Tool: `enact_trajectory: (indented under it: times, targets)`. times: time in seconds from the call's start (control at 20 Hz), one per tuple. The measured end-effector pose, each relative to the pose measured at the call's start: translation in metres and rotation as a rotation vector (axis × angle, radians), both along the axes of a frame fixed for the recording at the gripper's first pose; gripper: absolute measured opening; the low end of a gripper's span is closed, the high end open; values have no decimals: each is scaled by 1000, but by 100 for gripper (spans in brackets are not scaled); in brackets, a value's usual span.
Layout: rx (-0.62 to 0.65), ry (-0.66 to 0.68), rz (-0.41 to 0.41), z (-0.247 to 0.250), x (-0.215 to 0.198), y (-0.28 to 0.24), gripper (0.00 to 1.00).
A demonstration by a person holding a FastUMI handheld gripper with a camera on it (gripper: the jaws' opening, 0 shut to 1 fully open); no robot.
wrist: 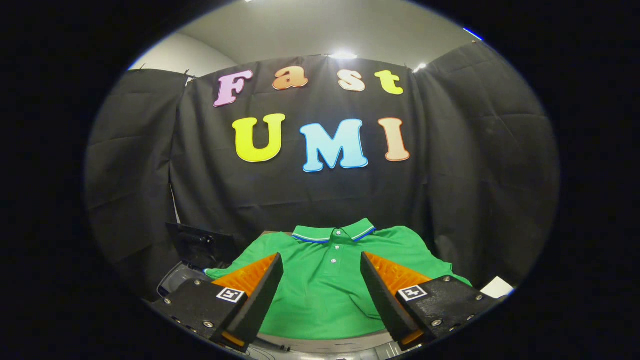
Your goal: Put the clothes into the washing machine and then close the washing machine lid.
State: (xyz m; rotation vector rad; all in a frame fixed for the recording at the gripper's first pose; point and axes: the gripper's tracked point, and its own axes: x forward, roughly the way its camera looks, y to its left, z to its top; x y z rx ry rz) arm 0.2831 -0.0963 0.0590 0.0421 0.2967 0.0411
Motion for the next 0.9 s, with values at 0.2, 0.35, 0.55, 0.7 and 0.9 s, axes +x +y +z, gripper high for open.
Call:
enact_trajectory:
  times: [0.2,0.35,0.55,0.7,0.9]
  targets:
    - [78,105,-43,-16,31,-17,96]
    - [73,205,-62,-37,44,-28,96]
    - [-18,288,-51,-53,66,-38,95]
    - [-50,359,-39,-68,78,-41,96]
    - [-67,446,-11,-90,79,-37,96]
